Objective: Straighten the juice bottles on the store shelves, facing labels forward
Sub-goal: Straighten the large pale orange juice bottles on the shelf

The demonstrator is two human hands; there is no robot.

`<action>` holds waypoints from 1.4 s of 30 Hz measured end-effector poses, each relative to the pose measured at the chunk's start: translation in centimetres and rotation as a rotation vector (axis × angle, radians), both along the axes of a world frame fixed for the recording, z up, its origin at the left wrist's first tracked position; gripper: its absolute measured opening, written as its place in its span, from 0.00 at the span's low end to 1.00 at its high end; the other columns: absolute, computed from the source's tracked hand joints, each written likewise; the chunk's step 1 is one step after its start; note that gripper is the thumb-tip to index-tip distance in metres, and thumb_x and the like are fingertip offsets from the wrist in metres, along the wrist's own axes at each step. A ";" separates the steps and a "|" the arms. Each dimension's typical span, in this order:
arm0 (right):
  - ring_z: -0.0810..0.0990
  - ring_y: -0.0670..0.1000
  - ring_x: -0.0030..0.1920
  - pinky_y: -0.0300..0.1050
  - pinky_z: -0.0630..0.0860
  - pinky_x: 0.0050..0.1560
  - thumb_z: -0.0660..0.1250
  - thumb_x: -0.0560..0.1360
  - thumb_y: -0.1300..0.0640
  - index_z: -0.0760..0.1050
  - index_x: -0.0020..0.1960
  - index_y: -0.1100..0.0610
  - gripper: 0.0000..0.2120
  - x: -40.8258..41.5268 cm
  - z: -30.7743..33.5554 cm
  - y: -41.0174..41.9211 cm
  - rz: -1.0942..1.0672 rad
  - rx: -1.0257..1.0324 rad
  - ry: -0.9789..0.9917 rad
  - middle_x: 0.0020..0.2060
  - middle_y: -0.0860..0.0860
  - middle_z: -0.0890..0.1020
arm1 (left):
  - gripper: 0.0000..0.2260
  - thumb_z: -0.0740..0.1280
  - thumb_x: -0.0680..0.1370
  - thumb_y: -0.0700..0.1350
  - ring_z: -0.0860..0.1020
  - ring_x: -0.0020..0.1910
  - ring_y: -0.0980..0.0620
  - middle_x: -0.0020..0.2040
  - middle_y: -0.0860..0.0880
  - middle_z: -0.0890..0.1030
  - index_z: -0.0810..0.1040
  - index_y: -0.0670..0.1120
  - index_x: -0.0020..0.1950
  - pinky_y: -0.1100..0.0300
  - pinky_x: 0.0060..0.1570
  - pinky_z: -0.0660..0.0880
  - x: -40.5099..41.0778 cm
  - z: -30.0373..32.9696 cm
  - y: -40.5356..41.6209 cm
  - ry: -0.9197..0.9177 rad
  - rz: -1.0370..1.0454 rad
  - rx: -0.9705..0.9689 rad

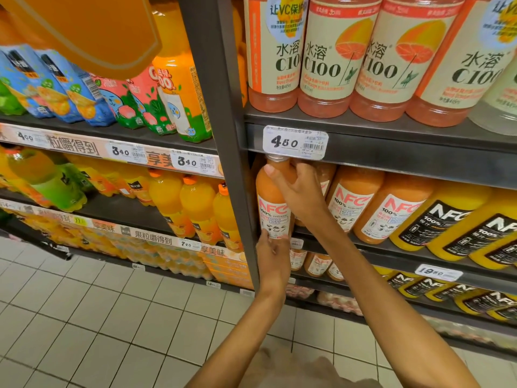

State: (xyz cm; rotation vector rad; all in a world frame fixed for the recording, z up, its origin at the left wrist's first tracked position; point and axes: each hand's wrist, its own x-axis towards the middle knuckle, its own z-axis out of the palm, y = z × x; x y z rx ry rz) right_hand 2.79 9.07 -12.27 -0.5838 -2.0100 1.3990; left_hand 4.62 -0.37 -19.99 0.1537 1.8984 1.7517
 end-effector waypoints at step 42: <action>0.64 0.43 0.31 0.25 0.65 0.30 0.60 0.80 0.53 0.58 0.33 0.49 0.19 -0.8 0.1 3.8 -0.090 0.102 -0.569 0.31 0.46 0.64 | 0.30 0.56 0.80 0.29 0.60 0.75 0.50 0.78 0.48 0.53 0.50 0.47 0.78 0.60 0.67 0.63 -3.3 -1.9 2.0 -0.051 -0.089 0.040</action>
